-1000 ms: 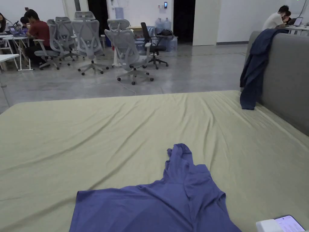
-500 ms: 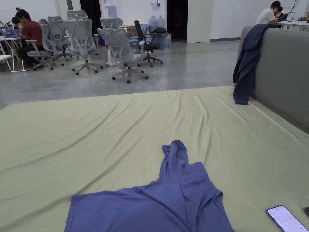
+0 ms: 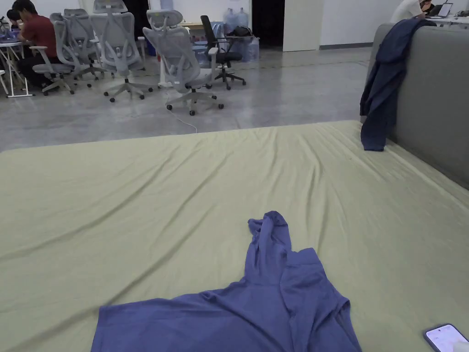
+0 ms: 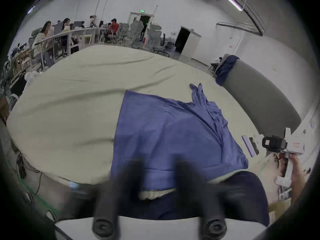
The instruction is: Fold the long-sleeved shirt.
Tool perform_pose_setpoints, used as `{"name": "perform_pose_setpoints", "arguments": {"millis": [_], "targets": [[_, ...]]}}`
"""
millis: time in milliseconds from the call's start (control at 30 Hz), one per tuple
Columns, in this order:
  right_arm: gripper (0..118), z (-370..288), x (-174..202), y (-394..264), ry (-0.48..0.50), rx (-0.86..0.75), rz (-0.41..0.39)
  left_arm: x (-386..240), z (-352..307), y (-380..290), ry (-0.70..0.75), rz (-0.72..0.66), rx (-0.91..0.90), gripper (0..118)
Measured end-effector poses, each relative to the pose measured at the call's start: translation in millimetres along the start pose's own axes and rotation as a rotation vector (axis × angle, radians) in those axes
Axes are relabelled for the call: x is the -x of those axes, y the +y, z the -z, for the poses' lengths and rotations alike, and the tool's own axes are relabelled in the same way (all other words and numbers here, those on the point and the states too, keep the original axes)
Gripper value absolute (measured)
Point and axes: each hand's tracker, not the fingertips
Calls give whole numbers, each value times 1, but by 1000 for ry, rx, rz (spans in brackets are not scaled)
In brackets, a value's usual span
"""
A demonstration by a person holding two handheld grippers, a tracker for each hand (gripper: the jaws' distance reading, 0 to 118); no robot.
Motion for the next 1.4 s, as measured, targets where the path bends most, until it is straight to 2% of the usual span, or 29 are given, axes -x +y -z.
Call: {"name": "perform_pose_setpoints", "arguments": {"millis": [33, 67, 100, 167, 200, 233, 267, 300, 333, 400, 433, 467, 500, 567, 600, 633, 667, 733, 767, 800, 833, 867, 933, 967, 1000, 1100, 1200, 1333, 1400], "targets": [[8, 4, 3, 2, -8, 1, -9, -6, 6, 1, 34, 2, 2, 2], [3, 12, 7, 3, -16, 7, -22, -6, 10, 3, 74, -4, 11, 4], [3, 19, 7, 6, -29, 6, -35, -8, 16, 7, 56, -6, 11, 4], [3, 39, 6, 28, 5, 10, -34, -14, 26, 21, -27, 10, 34, 4], [7, 53, 9, 41, 29, -1, -29, -16, 30, 29, -24, 5, 25, 4], [24, 69, 11, 61, 41, -15, -32, -18, 34, 37, -27, 3, 14, 4], [58, 85, 12, 83, 58, -31, -36, -20, 38, 44, -31, 6, 0, 4], [112, 108, 17, 112, 44, -41, -51, -17, 41, 52, -36, 12, -17, 4], [118, 131, 30, 139, 30, -57, -64, -12, 45, 59, -41, 14, -31, 4], [118, 190, 35, 192, 68, -138, -50, -9, 55, 70, -50, 10, -53, 4], [118, 227, 36, 218, 78, -119, -33, -6, 61, 75, -56, 2, -56, 4], [118, 262, 37, 240, 90, -86, 9, -14, 69, 79, -61, -5, -56, 4], [118, 280, 79, 267, 104, -36, 57, -13, 76, 82, -65, -8, -55, 4], [118, 349, 88, 302, 120, 86, 116, -7, 90, 85, -62, -4, -49, 4], [118, 401, 73, 325, 87, 135, 138, -3, 96, 87, -59, 0, -45, 4], [117, 433, 69, 337, 27, 148, 182, 1, 100, 88, -57, 3, -39, 4], [108, 457, 68, 346, -14, 163, 184, 5, 105, 89, -56, 7, -33, 4], [101, 494, 66, 353, -88, 203, 218, 6, 115, 90, -50, 9, -25, 4], [97, 472, 81, 327, -87, 186, 212, 8, 119, 90, -40, 12, -18, 4], [81, 479, 82, 320, -95, 204, 240, 11, 121, 89, -29, 14, -14, 4], [73, 483, 83, 313, -88, 213, 263, 13, 124, 89, -24, 12, -14, 4], [66, 498, 67, 327, -68, 297, 321, 16, 125, 89, -25, 6, -10, 4], [39, 494, 62, 334, -101, 299, 292, 19, 126, 87, -35, -13, -1, 4], [15, 482, 62, 341, -137, 259, 242, 17, 125, 87, -35, -16, 0, 4], [2, 472, 70, 339, -145, 200, 199, 14, 121, 86, -34, -14, -1, 4], [2, 417, 74, 357, -11, 100, 105, 9, 108, 85, -60, -11, -11, 4], [2, 346, 94, 350, 36, 62, -32, 1, 94, 80, -85, -7, -27, 4], [2, 234, 121, 304, 64, -36, -306, -11, 72, 70, -114, -14, -45, 4], [2, 199, 125, 274, 60, -22, -403, -14, 65, 62, -125, -16, -47, 4]]}}
